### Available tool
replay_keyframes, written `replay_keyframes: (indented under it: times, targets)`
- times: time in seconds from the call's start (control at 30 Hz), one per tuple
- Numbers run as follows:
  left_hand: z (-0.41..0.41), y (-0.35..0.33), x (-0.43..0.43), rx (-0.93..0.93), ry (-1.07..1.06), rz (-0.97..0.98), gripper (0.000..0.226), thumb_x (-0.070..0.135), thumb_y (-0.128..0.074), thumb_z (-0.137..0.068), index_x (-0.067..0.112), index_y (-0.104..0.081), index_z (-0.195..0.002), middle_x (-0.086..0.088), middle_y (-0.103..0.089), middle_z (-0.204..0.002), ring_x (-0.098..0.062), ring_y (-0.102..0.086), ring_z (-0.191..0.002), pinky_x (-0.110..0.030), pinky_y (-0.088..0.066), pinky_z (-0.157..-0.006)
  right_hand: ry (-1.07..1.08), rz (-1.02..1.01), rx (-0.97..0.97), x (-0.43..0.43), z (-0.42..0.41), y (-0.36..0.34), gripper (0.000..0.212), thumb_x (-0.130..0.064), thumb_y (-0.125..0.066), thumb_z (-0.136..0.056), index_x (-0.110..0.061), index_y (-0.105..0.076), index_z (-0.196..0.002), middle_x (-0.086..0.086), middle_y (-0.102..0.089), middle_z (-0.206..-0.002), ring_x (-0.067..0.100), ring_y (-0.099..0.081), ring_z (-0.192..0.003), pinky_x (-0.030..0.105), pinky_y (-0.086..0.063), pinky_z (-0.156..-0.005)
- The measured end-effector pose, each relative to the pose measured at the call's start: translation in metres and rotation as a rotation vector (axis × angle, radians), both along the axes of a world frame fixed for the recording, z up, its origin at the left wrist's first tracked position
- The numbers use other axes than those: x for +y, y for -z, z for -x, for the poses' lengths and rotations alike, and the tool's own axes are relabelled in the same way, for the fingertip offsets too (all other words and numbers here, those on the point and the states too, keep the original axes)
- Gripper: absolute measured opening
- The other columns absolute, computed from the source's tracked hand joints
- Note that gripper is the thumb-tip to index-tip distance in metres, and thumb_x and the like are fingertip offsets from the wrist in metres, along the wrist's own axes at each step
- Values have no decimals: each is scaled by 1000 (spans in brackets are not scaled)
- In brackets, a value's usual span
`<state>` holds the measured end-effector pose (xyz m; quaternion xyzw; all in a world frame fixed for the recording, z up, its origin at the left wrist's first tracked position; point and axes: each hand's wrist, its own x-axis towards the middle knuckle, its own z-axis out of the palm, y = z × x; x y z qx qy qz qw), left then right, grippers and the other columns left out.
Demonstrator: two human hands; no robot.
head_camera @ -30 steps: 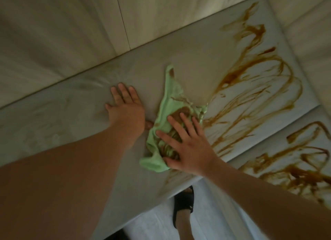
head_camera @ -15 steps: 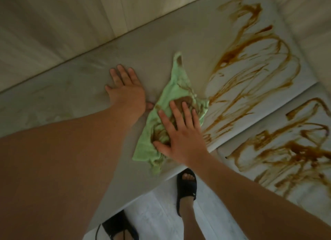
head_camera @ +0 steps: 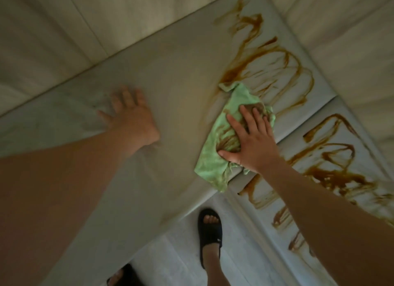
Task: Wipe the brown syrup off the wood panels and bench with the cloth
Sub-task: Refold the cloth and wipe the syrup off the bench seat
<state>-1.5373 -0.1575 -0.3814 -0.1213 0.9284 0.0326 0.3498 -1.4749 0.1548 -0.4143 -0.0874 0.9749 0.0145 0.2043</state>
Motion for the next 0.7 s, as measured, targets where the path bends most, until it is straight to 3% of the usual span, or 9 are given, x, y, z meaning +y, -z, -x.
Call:
replay_keyframes:
  times: [0.17, 0.33, 0.4, 0.5, 0.57, 0.63, 0.7]
  targets:
    - [31, -17, 48, 9, 93, -148, 115, 45, -73, -89, 21, 12, -163, -5, 17, -171, -40, 16, -156, -76, -16, -116, 302, -9, -44, 18, 46, -6, 111, -102, -27, -71, -50, 20, -157, -5, 24, -170, 33, 14, -158, 56, 2, -127]
    - [62, -16, 64, -43, 133, -118, 139, 59, -84, -75, 23, 18, -161, -6, 27, -168, -43, 19, -154, -80, -19, -112, 735, 26, -130, -4, 119, -7, 113, -97, -26, -78, -38, 26, -159, 9, 29, -168, 44, 19, -155, 64, 5, -123]
    - [67, -13, 70, -45, 149, -95, 147, 60, -88, -68, 24, 21, -161, -7, 28, -168, -43, 19, -155, -80, -19, -112, 670, 63, -123, -45, 137, -4, 109, -92, -27, -84, -34, 26, -159, 15, 31, -167, 46, 25, -153, 67, 12, -119]
    - [76, -13, 81, -42, 195, -43, 157, 56, -92, -64, 25, 30, -157, -7, 27, -168, -43, 17, -155, -80, -19, -112, 131, 147, -39, -83, 139, 4, 98, -90, -32, -84, -47, 10, -161, 3, 22, -171, 39, 24, -155, 66, 14, -121]
    - [87, -13, 86, -51, 241, -10, 163, 56, -95, -59, 27, 34, -155, -8, 27, -168, -47, 16, -154, -81, -18, -112, -23, 157, 22, -66, 142, 5, 93, -93, -33, -81, -56, 1, -159, -5, 11, -173, 34, 15, -158, 61, 7, -124]
    - [97, -12, 89, -73, 298, 25, 170, 58, -97, -50, 27, 33, -155, -10, 28, -167, -51, 15, -153, -83, -21, -109, 90, 128, 47, -32, 144, 6, 95, -97, -30, -77, -57, -2, -159, -6, 6, -173, 33, 11, -158, 61, 7, -124]
    - [105, -6, 93, -94, 337, 36, 174, 57, -99, -44, 25, 31, -156, -13, 31, -166, -55, 13, -151, -83, -27, -105, 358, 75, 43, 11, 142, 5, 99, -100, -23, -74, -56, 4, -159, -4, 11, -173, 34, 15, -158, 62, 8, -124]
